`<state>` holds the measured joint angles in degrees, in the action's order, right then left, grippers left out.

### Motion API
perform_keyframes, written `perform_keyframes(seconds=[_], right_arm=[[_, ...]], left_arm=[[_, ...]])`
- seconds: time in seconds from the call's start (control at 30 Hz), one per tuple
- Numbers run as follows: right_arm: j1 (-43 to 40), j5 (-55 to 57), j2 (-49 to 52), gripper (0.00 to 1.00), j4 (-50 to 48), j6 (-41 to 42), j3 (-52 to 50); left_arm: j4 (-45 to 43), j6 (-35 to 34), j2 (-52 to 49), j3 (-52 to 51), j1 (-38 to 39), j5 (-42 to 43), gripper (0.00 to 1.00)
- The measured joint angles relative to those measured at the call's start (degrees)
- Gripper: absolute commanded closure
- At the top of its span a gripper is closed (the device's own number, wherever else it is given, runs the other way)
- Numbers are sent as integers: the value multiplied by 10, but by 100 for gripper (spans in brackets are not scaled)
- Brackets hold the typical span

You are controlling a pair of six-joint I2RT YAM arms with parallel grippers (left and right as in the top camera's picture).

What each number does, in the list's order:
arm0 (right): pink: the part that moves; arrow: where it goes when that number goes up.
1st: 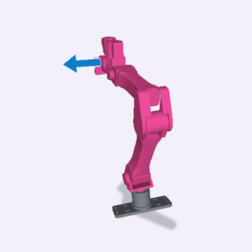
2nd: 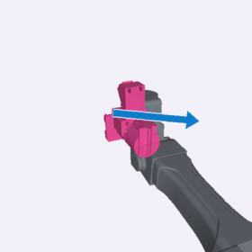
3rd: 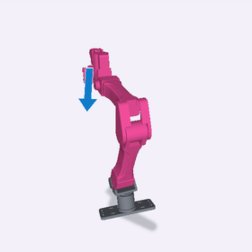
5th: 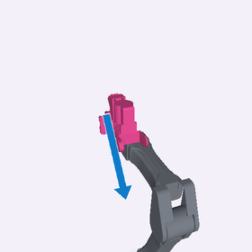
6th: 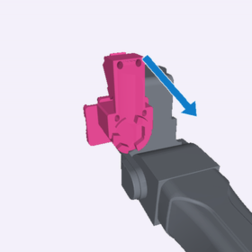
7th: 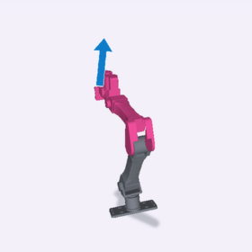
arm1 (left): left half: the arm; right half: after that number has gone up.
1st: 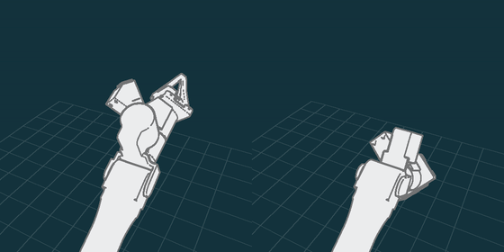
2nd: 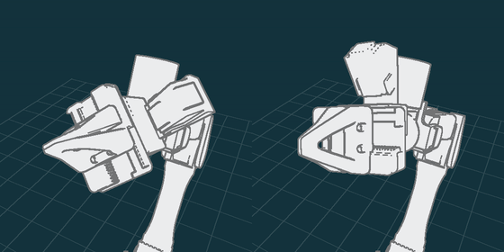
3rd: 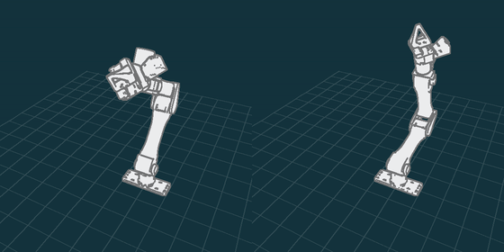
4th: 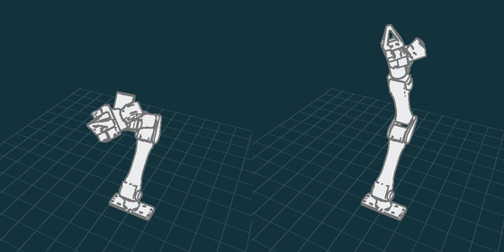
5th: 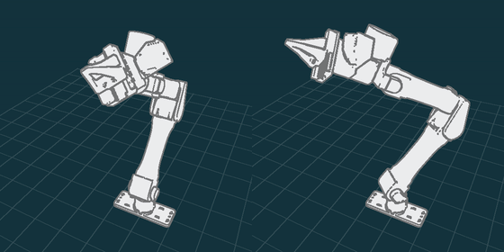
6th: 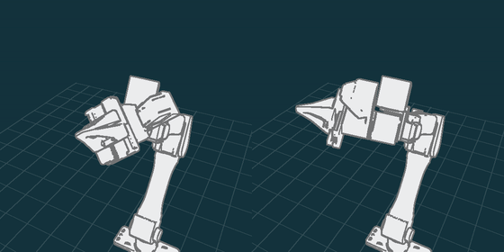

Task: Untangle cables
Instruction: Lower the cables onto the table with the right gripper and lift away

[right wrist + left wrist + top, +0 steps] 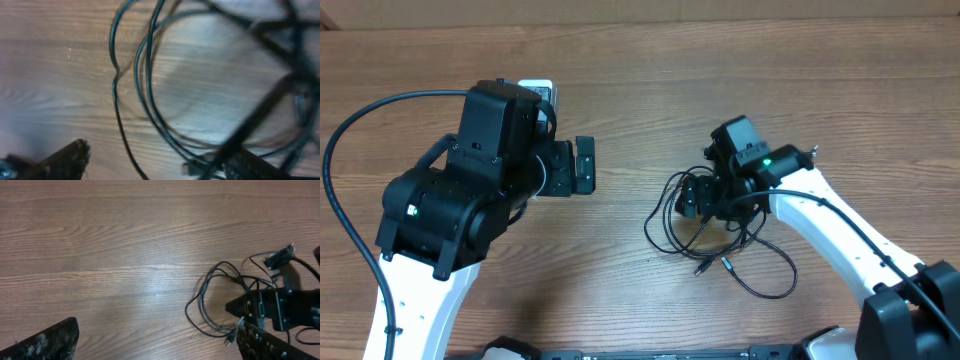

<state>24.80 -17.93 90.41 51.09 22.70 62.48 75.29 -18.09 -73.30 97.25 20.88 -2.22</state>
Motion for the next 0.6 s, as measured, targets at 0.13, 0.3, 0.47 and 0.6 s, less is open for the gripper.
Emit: perform_keyframes(seconds=[0.13,0.3,0.47,0.6], right_arm=[[0,-29,0,12,-45,1,-42],[0,-42,0,71,-86,5,-67],[0,-46,0,96,-104,20,-67],[0,-61,0,96,-106,23,-64]], left_arm=[[0,0,0,0,0,0,0],[0,0,0,0,0,0,0],[0,0,0,0,0,0,0],[0,0,0,0,0,0,0]])
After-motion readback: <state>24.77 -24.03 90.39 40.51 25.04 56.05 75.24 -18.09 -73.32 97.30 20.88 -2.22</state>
